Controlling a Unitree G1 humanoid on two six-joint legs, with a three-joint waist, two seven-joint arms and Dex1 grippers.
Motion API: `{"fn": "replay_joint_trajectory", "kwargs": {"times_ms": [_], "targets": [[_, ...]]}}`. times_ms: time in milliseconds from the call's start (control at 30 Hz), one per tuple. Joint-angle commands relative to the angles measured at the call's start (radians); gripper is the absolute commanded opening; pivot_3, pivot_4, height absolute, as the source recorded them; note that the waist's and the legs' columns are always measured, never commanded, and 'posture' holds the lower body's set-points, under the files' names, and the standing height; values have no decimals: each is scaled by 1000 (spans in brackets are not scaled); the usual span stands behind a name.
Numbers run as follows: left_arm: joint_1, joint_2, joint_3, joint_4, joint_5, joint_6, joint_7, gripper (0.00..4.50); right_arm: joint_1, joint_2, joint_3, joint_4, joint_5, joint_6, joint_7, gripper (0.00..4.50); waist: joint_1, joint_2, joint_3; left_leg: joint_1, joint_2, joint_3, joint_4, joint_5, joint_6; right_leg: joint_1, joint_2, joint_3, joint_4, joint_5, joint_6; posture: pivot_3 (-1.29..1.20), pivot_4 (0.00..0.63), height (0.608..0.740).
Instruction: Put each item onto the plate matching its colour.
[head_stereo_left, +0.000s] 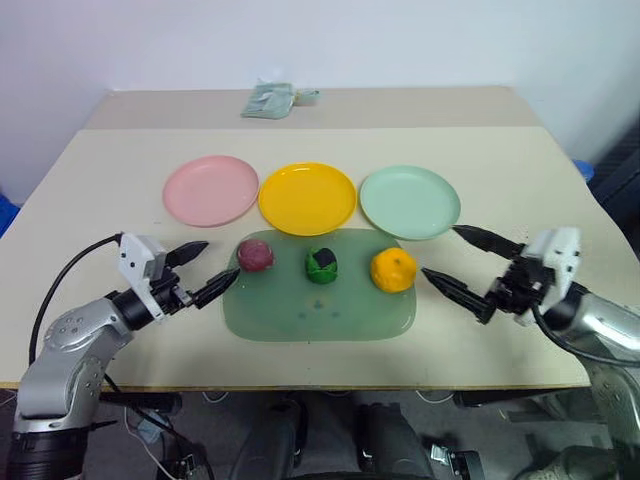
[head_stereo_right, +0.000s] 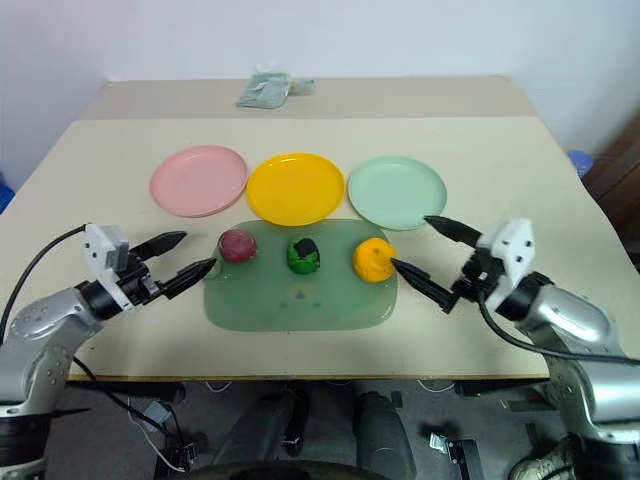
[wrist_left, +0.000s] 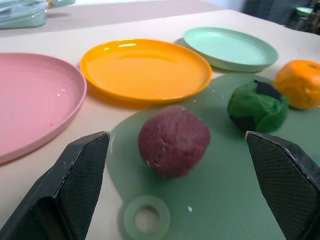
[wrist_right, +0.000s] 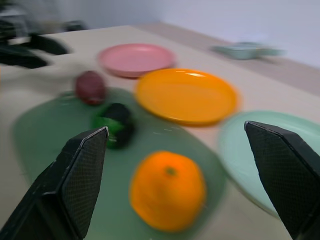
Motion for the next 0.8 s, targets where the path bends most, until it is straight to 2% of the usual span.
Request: {"fn": "replay_joint_trajectory", "kwargs": {"times_ms": [33, 400, 733, 800], "targets": [[-52, 0, -35, 14, 35, 9, 15, 4500, -70, -38, 51, 42, 6, 3, 95, 4464, -1, 0, 0, 0, 0, 0, 0, 0, 0, 0, 0, 0, 0, 0, 0, 0, 150, 740], [-119, -30, -121, 107, 139, -19, 38, 4500, -224, -15, 138, 149, -37, -23, 177, 4464, -2, 0, 0, 0, 0, 0, 1, 0, 0, 0, 0, 0, 1, 1, 0, 0, 150, 740], [-242, -160, -216, 299, 271, -96, 112, 4500, -257, 0, 137, 167, -55, -35, 175, 4464, -1, 0, 0, 0, -1, 0, 3, 0, 0, 0, 0, 0, 2, 3, 4, 0, 150, 740], [-251, -182, -224, 329, 283, -117, 113, 3922, -255, 0, 136, 165, -57, -34, 172, 4500, -2, 0, 0, 0, -1, 0, 3, 0, 0, -1, 0, 0, 3, 3, 4, 0, 150, 740]]}}
